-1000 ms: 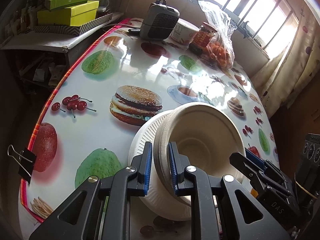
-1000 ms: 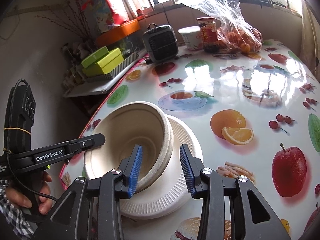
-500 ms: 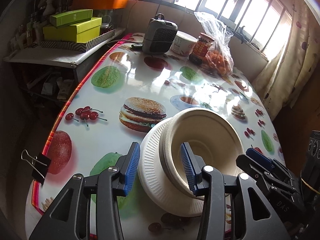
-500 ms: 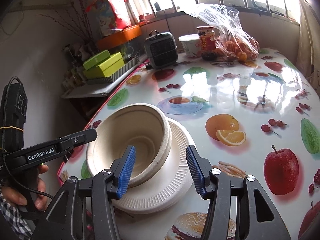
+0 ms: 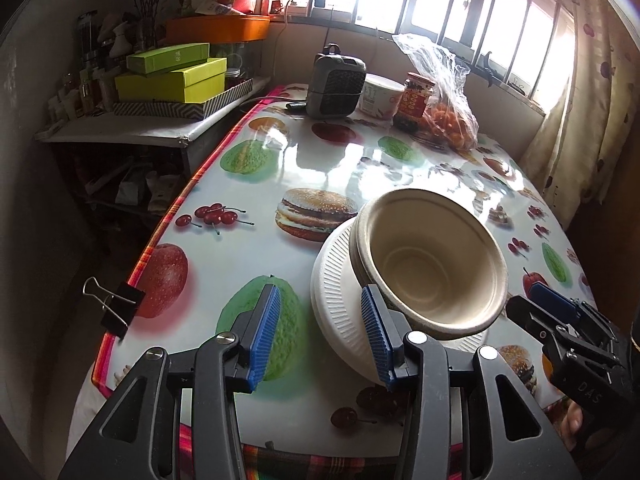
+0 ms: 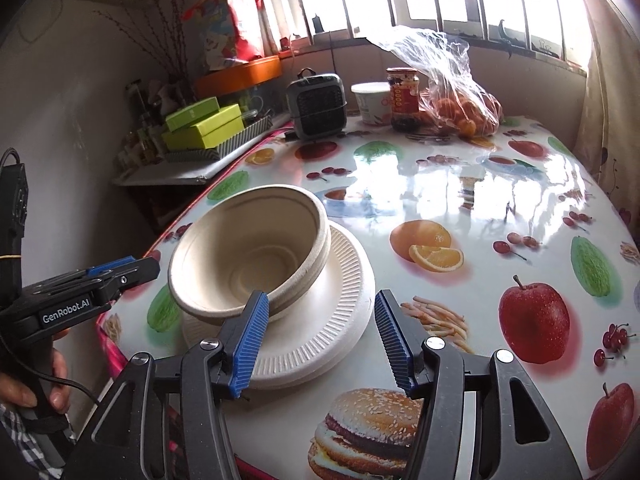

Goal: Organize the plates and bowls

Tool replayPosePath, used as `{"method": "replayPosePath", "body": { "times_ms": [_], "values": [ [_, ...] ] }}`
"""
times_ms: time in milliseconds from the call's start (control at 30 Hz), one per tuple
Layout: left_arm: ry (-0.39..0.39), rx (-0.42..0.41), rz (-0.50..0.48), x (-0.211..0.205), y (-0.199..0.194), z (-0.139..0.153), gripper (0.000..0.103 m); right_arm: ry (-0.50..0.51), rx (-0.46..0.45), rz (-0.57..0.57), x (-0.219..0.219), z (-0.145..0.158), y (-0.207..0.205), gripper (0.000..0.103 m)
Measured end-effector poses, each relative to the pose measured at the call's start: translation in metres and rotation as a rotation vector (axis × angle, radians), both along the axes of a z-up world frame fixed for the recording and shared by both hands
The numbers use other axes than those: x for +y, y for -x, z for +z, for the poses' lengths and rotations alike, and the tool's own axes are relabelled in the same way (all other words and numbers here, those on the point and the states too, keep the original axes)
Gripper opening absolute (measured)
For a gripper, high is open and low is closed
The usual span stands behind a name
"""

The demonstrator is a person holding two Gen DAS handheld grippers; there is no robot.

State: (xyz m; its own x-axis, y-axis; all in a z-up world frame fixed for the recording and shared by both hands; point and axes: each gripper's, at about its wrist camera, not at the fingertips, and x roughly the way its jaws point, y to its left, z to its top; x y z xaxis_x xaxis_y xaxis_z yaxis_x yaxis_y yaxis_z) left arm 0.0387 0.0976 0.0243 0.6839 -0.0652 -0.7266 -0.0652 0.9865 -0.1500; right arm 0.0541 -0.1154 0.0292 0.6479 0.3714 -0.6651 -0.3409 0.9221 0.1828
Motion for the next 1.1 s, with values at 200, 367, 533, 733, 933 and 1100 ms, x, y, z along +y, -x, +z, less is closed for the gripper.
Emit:
{"method": "replayPosePath", "body": {
  "times_ms": [200, 367, 533, 733, 933, 1100],
  "values": [
    [-0.03, -0.048, 0.013, -0.004, 0.019, -0.004, 0.045, 0.031, -0.025, -0.013, -0.003, -0.003, 0.016, 0.061],
    [-0.054, -0.055, 0.013, -0.008, 0.031, -0.009, 0.063, 0.089, -0.072, -0.036, -0.003, -0.008, 0.031, 0.07],
    [-0.083, -0.042, 0.012, -0.015, 0.041, -0.02, 0.063, 0.117, -0.062, -0.034, -0.002, -0.019, 0.041, 0.077],
    [-0.103, -0.078, 0.034, -0.016, 0.051, -0.018, 0.063, 0.121, -0.055, -0.057, -0.003, -0.025, 0.047, 0.083],
    [-0.119, -0.064, 0.031, -0.024, 0.051, -0.02, 0.063, 0.124, -0.039, -0.063, -0.002, -0.032, 0.052, 0.084],
    [-0.135, -0.043, 0.019, -0.032, 0.052, -0.024, 0.063, 0.113, -0.028, -0.074, -0.004, -0.035, 0.055, 0.084]
  ]
}}
